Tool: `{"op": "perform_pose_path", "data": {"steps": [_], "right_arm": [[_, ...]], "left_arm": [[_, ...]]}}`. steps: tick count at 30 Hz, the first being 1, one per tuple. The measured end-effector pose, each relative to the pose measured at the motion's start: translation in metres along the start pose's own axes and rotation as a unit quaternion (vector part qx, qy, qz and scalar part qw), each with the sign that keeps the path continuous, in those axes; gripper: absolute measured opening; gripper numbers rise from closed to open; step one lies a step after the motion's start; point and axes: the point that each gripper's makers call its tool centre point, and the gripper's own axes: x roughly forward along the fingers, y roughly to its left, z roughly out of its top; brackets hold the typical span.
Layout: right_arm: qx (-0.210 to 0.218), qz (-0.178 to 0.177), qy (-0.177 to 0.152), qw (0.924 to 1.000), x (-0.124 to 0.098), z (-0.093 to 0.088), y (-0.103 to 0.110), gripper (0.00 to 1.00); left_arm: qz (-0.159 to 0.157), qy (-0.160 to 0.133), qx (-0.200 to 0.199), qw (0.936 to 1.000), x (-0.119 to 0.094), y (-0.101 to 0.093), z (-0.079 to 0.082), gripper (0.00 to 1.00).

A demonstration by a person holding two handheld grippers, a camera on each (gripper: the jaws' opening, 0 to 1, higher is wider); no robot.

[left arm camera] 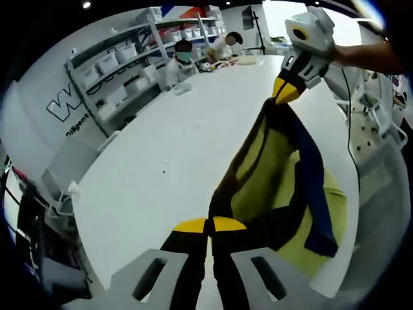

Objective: Fold the garment on the visible template until the final outline fits inside the template.

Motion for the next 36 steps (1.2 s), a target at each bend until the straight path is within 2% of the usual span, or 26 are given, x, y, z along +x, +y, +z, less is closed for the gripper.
{"op": "perform_pose_path", "data": {"steps": [9, 21, 24, 36], "right_arm": [[0.004, -0.021, 0.001, 0.9998, 0.013, 0.003, -0.019, 0.00], [0.005, -0.040, 0.005, 0.9992, 0.038, 0.000, -0.043, 0.00], [0.006, -0.042, 0.009, 0.9991, 0.047, -0.003, -0.048, 0.00], [0.009, -0.040, 0.026, 0.9988, 0.078, -0.023, -0.062, 0.00]], "left_arm": [[0.017, -0.005, 0.011, 0.9998, 0.017, 0.018, 0.006, 0.04], [0.030, -0.008, -0.018, 0.9994, 0.045, 0.039, 0.005, 0.04], [0.031, -0.005, -0.036, 0.9988, 0.053, 0.043, 0.002, 0.04], [0.028, 0.006, -0.038, 0.9989, 0.081, 0.050, -0.007, 0.04]]}}
